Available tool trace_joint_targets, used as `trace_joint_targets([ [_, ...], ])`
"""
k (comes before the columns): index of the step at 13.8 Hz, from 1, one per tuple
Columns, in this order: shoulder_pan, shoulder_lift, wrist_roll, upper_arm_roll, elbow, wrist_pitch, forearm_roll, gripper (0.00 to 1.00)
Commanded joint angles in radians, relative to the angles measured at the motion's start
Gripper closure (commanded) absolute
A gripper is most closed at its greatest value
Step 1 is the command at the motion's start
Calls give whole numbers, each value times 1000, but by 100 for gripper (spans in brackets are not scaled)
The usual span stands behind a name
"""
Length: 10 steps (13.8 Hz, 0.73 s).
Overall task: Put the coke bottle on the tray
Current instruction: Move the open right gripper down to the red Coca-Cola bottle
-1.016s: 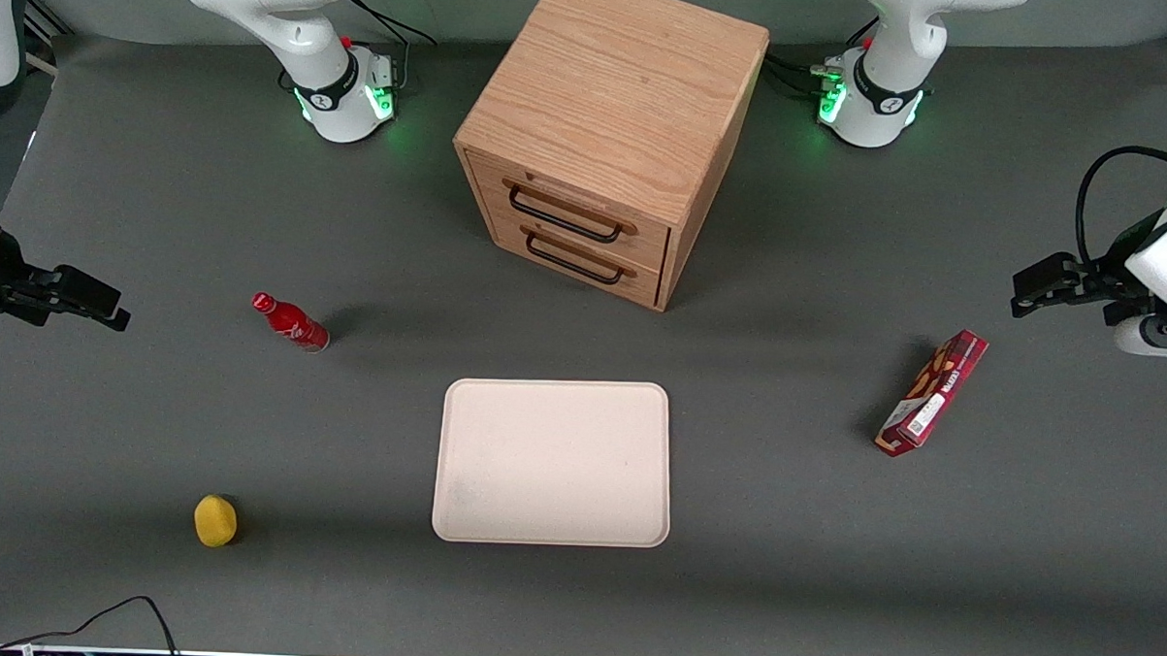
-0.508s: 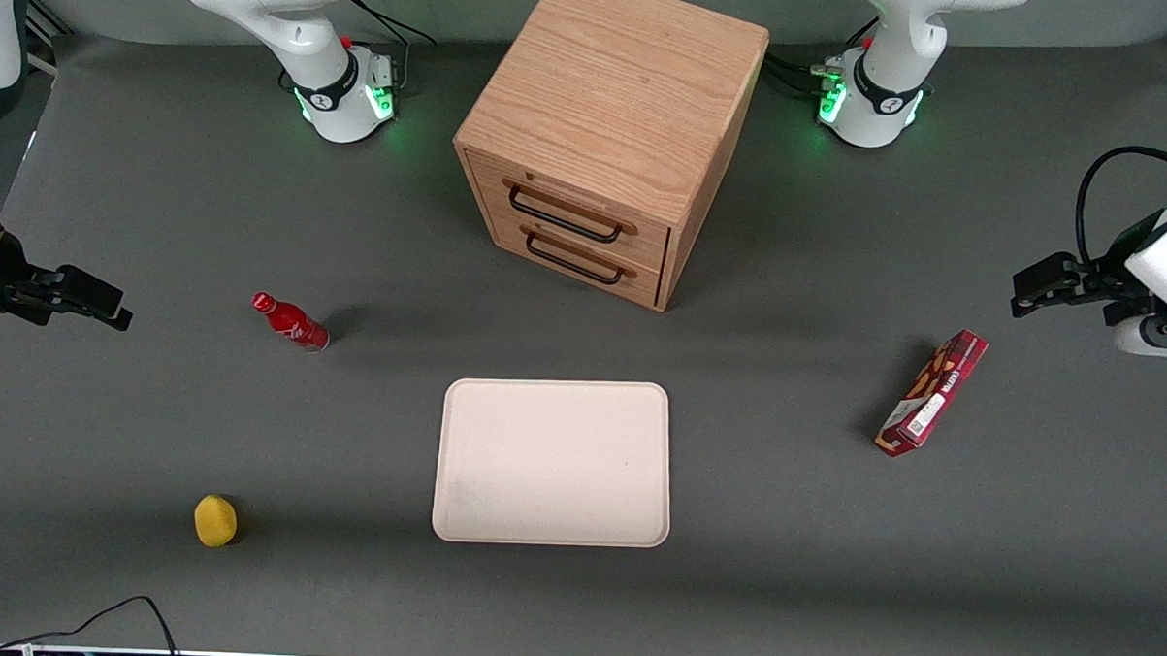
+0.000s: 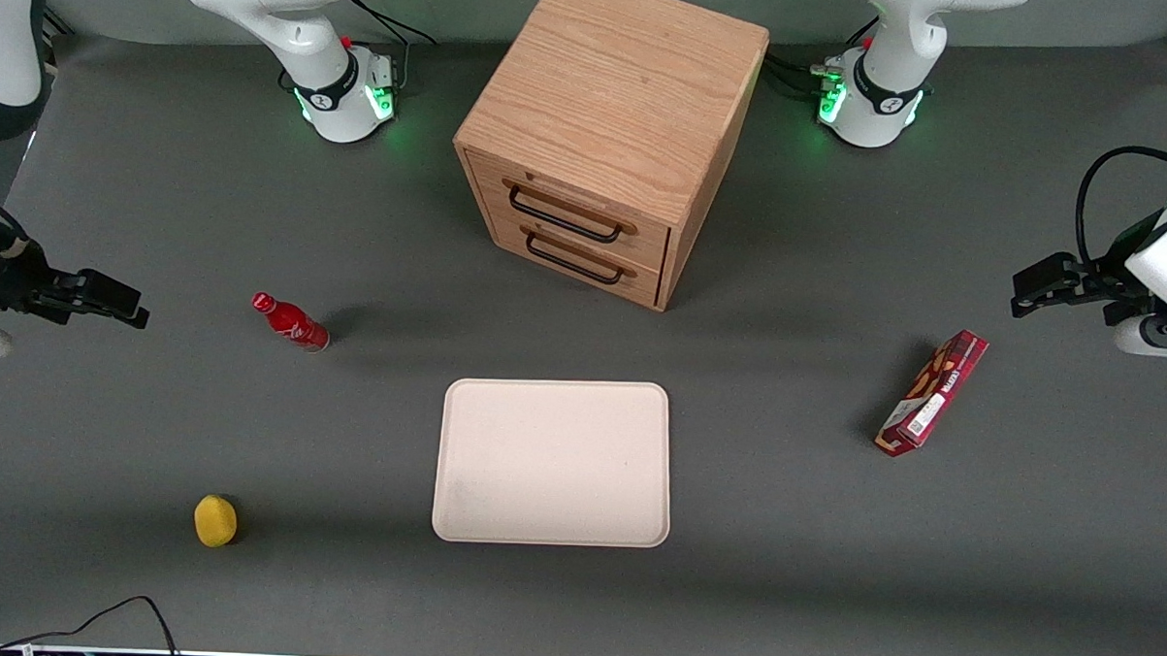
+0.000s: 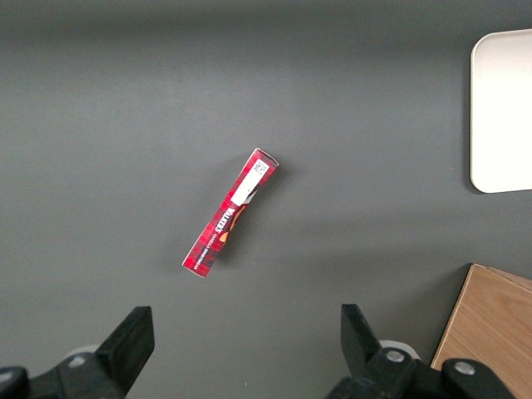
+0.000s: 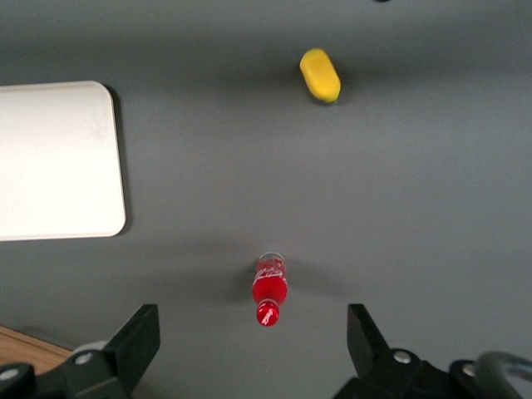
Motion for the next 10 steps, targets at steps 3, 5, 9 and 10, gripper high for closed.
trace_joint_targets([
  [3,2,-94,-20,9,-168,103,6,0],
  [5,2,-106,-20,15,-191,105,6,0],
  [9,0,-199,-24,40,-421,258,6,0],
  [10,0,-227,-24,46,-493,319,6,0],
])
